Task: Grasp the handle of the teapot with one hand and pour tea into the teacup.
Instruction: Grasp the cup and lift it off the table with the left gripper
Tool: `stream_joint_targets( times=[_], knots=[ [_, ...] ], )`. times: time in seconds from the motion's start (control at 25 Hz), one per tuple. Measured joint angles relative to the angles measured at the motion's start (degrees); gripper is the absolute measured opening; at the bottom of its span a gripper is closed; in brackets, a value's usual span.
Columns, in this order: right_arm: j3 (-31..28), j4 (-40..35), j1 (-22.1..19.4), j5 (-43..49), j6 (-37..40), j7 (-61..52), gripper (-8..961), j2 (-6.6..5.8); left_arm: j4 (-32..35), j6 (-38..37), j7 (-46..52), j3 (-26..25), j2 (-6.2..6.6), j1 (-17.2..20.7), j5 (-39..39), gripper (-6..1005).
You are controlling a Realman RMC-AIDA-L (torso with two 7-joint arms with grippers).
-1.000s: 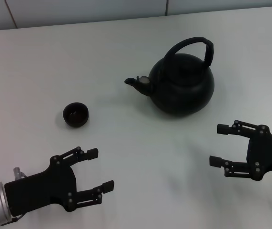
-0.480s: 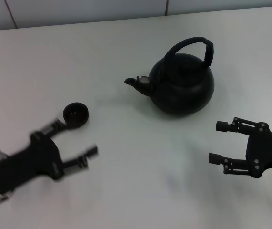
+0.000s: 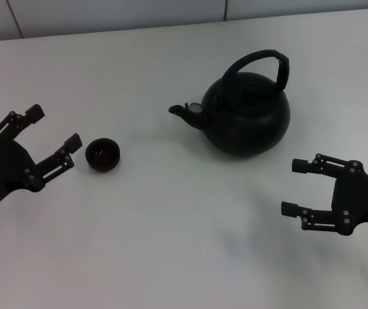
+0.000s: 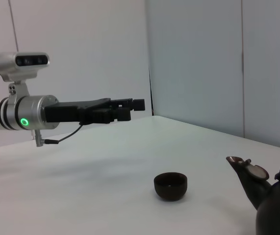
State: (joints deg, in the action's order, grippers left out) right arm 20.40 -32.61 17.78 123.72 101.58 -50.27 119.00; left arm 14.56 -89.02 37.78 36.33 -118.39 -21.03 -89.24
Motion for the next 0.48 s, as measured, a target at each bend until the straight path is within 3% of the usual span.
stream_joint_targets(
  times=[0.16, 0.24, 0.48],
  knots=[
    [-0.09, 0.0, 0.05, 0.0, -0.19, 0.0, 803, 0.0, 1.01, 3.39, -0.02, 3.5, 0.07, -0.34, -2.69, 861],
    [-0.1, -0.02, 0.06, 0.0, -0.28, 0.0, 802, 0.0, 1.8, 9.83, -0.03, 6.65, 0.11, -0.52, -4.45, 861],
    [-0.19, -0.22, 0.06, -0.04, -0.11, -0.01, 801, 0.0, 1.91, 13.02, -0.11, 7.85, -0.02, -0.66, -4.55, 861]
  ],
)
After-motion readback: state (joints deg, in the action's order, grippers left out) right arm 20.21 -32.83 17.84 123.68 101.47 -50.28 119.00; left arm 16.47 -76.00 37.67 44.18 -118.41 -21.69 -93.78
